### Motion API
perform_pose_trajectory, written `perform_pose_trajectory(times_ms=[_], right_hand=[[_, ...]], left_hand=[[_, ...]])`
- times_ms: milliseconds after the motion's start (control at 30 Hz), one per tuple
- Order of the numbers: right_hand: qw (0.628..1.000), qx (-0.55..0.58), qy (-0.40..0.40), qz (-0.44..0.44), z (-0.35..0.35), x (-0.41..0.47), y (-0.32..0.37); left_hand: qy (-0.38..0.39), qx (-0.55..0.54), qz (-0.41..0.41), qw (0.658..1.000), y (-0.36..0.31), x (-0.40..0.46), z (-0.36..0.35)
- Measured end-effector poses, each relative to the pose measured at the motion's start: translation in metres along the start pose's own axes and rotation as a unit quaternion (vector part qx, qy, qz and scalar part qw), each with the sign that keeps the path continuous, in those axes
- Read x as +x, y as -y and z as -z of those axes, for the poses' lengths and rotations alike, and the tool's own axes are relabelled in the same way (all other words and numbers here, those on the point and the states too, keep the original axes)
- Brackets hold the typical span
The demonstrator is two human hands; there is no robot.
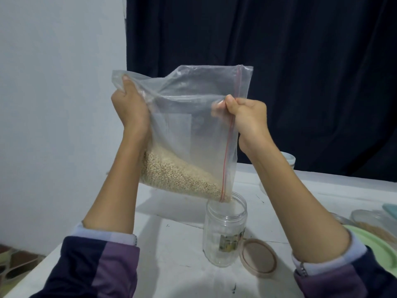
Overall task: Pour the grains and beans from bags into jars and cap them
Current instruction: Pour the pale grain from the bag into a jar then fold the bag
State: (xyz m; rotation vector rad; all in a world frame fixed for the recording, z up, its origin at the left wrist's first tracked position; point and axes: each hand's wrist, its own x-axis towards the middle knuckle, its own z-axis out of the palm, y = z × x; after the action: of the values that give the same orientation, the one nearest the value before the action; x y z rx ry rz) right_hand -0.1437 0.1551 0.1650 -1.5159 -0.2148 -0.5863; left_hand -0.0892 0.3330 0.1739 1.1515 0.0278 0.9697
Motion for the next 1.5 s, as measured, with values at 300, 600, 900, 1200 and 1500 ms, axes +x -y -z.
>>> perform_pose_trajectory(times_ms=[300,600,900,1200,1500], right_hand=[[1.0,-0.009,0.011,0.008,0.001,0.002,-0.001],[0.999,-0.029,0.031,0.019,-0.004,0.006,0.005],[0.998,-0.03,0.055,0.018,-0.009,0.007,0.005],[0.996,-0.035,0.063,0.056,-0.012,0.007,0.006],[0.997,-0.029,0.035,0.06,-0.013,0.004,0.0]], left_hand=[[-0.013,-0.014,0.009,1.0,-0.001,-0.004,0.0],[-0.034,-0.039,0.021,0.998,-0.002,-0.001,0.006],[-0.052,-0.038,0.024,0.998,-0.004,-0.001,0.012],[-0.061,-0.046,0.027,0.997,-0.008,0.001,0.015],[-0.057,-0.039,0.024,0.997,-0.007,-0.002,0.014]])
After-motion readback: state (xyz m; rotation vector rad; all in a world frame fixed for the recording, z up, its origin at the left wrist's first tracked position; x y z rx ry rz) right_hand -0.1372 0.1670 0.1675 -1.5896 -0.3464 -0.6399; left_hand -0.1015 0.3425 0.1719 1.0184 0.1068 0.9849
